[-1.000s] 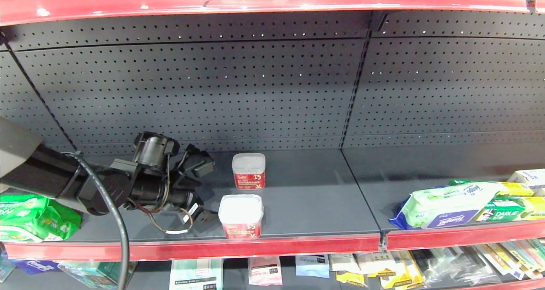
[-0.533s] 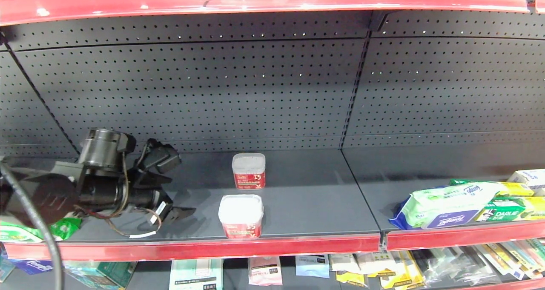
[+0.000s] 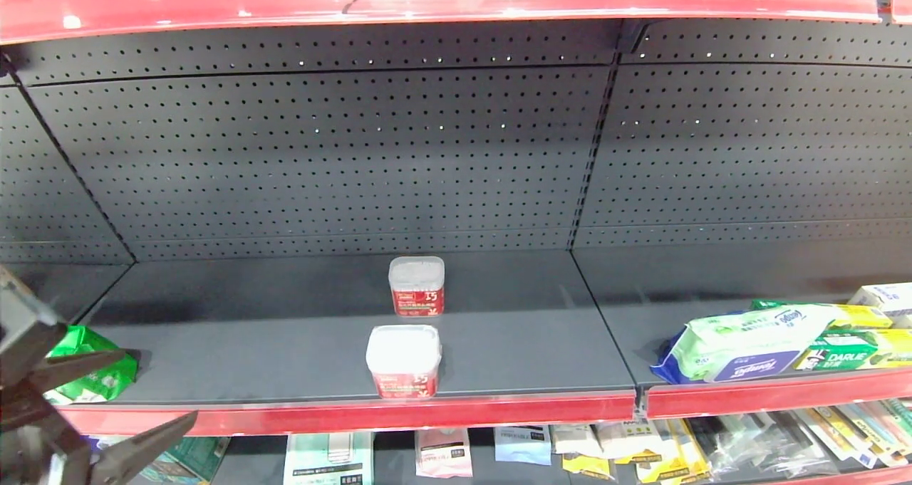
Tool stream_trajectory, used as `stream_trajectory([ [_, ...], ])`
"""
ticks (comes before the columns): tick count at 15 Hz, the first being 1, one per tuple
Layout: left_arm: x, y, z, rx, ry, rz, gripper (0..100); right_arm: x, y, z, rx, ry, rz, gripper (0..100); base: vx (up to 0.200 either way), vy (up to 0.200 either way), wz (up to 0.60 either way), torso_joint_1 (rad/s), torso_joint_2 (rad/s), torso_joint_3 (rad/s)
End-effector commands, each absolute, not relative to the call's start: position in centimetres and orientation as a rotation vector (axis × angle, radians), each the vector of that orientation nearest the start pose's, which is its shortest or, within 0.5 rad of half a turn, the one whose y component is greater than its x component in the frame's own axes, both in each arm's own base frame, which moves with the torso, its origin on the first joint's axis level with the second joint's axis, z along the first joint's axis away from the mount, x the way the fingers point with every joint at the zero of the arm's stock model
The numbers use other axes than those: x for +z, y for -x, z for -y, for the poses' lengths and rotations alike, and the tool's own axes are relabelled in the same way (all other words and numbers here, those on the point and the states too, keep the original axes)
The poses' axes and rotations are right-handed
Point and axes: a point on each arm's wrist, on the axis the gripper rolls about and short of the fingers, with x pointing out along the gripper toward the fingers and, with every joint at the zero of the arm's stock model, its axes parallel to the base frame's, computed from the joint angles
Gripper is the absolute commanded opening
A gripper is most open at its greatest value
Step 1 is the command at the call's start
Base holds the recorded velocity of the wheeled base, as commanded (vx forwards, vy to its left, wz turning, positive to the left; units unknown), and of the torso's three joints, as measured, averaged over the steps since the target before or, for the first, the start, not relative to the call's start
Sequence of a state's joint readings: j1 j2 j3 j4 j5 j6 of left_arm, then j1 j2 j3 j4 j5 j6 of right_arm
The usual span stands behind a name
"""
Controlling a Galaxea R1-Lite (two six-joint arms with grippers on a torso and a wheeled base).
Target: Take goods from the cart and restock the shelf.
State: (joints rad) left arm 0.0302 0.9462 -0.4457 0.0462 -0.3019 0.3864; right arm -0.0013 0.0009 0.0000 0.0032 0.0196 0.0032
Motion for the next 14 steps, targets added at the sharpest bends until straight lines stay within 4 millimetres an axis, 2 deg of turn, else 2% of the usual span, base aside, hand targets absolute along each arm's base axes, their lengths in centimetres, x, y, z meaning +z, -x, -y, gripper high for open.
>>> stream_trajectory([
  [1,17.2,-4.3,0.4,-0.286,-0.188,-0.324,100,7.5,2.3,0.0,0.020,-0.003,-0.005,100,0.000,0.000,0.00,0.000,0.00,0.000],
  [4,17.0,-3.8,0.4,-0.268,-0.085,-0.318,100,7.5,2.3,0.0,0.018,-0.003,-0.005,100,0.000,0.000,0.00,0.000,0.00,0.000],
  [7,15.9,-3.7,0.5,-0.294,-0.082,-0.342,100,7.5,2.3,0.0,0.018,-0.003,-0.005,100,0.000,0.000,0.00,0.000,0.00,0.000],
  [11,14.0,-2.3,0.6,-0.304,-0.086,-0.326,100,7.5,2.3,0.0,0.020,-0.003,-0.005,100,0.000,0.000,0.00,0.000,0.00,0.000],
  [14,13.5,-1.9,0.7,-0.332,-0.084,-0.312,100,7.5,2.3,0.0,0.018,-0.003,-0.005,100,0.000,0.000,0.00,0.000,0.00,0.000],
])
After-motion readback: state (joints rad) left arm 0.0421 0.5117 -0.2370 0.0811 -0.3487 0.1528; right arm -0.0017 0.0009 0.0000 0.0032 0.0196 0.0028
